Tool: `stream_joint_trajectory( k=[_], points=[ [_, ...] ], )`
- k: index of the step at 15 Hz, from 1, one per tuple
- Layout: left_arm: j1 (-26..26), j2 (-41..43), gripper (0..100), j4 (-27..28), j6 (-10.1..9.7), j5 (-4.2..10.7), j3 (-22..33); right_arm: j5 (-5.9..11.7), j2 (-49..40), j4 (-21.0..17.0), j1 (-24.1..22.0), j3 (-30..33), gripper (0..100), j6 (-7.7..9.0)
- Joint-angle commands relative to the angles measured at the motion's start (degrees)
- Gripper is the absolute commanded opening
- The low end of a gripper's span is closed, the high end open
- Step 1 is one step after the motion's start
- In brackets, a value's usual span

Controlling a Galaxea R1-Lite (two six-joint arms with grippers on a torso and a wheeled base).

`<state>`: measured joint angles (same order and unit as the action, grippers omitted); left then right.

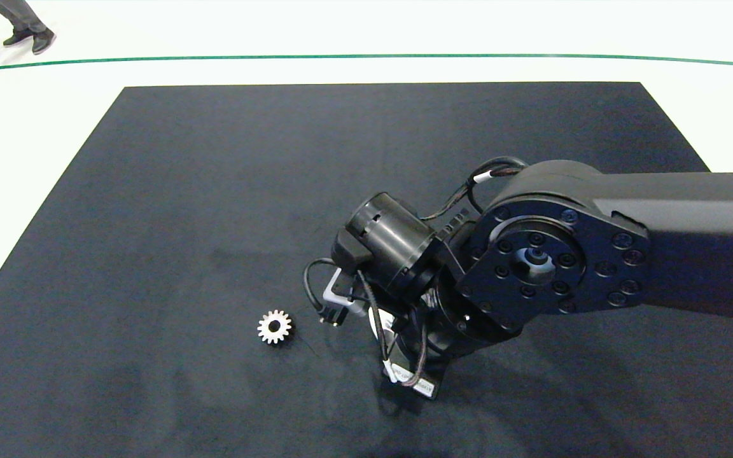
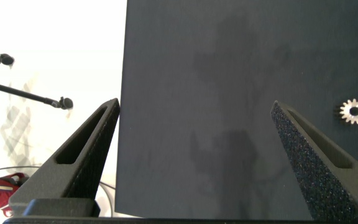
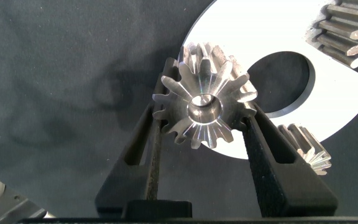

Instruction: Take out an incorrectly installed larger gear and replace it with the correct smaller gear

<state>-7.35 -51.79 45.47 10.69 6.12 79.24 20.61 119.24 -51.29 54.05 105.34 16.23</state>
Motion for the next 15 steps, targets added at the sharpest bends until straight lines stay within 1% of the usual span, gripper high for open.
stream_joint_trajectory(
  k=[1, 2, 3, 8, 11, 12, 13, 14, 15],
  points=[
    [-0.03, 0.11, 100, 0.23, 0.12, 0.03, -0.05, 0.13, -1.99, 0.13, 0.09, -1.54, 4, 0.12],
    [-0.03, 0.11, 100, 0.23, 0.12, 0.03, -0.05, 0.13, -2.17, 0.13, 0.09, -1.63, 1, 0.03],
    [-0.03, 0.02, 100, 0.23, 0.12, 0.03, -0.05, 0.13, -2.61, 0.22, 0.09, -1.63, 0, 0.03],
    [-0.03, 0.11, 100, 0.23, 0.12, 0.03, -0.14, 0.13, -5.68, 0.57, 1.05, -1.72, 0, -0.05],
    [-0.03, 0.11, 100, 0.23, 0.12, 0.03, -0.05, 0.22, -8.67, 0.57, 1.14, -3.30, 0, -0.76],
    [-0.03, 0.11, 100, 0.23, 0.12, 0.12, -0.05, 0.30, -10.34, 0.57, 1.05, -4.97, 0, -1.72],
    [-0.03, 0.11, 100, 0.23, 0.12, 0.03, -0.05, 0.30, -12.01, 0.49, 0.97, -7.17, 0, -3.57],
    [-0.03, 0.11, 100, 0.23, 0.21, 0.03, -0.05, 0.39, -14.21, 0.49, 0.88, -10.24, 0, -6.12],
    [-0.03, 0.19, 100, 0.23, 0.12, 0.03, -0.05, 0.57, -16.76, 0.49, 0.88, -14.11, 0, -7.88]
  ],
)
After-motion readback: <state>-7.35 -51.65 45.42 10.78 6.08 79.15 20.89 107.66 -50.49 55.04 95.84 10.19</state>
